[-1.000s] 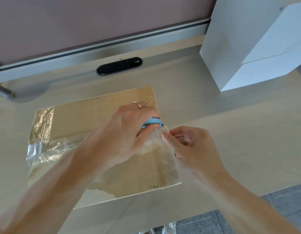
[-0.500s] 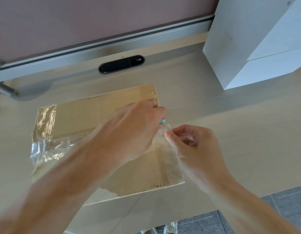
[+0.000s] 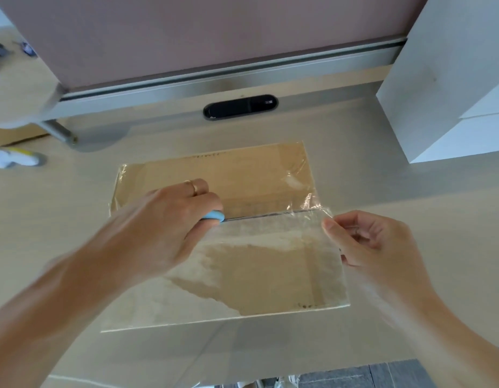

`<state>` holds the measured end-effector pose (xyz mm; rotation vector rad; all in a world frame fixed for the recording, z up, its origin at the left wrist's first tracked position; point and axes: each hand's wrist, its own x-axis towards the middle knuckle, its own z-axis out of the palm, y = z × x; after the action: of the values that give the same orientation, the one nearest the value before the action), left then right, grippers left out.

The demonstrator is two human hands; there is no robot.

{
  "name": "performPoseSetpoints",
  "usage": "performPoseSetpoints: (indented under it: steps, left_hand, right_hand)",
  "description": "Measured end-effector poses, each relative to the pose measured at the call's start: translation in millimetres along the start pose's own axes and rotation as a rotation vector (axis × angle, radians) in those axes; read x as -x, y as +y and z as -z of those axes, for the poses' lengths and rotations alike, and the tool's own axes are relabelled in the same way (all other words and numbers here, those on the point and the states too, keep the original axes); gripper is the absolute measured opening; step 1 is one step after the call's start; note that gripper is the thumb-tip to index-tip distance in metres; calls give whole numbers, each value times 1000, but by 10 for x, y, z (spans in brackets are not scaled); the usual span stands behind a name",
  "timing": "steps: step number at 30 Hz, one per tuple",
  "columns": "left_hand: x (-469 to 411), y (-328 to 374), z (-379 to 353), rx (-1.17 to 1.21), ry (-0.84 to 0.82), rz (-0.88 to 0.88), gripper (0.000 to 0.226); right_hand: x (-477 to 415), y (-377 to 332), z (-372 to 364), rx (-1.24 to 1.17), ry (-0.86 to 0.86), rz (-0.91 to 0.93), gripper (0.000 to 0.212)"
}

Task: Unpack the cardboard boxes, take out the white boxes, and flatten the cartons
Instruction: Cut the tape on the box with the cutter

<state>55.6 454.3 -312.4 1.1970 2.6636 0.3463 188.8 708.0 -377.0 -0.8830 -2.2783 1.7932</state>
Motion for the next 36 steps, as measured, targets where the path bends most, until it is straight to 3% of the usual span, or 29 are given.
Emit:
performPoseSetpoints:
  steps: [4, 12, 27, 32, 36]
  left_hand:
    - [182, -222, 11, -30, 20, 13, 23]
    - [766, -842, 176, -103, 65, 55, 37]
    - [1103, -1150, 187, -196, 59, 92, 36]
    - [1268, -1235, 259, -74, 234, 173, 21]
    - [957, -904, 274, 35, 393, 162, 13]
  right_hand:
    - [8, -18, 1, -7, -3, 12, 13]
    - [22, -50, -10, 18, 6, 9, 9]
    - [75, -86, 24, 32, 29, 72, 11]
    - [142, -103, 22, 18, 42, 44, 10]
    - [189, -220, 63, -7, -13, 46, 36]
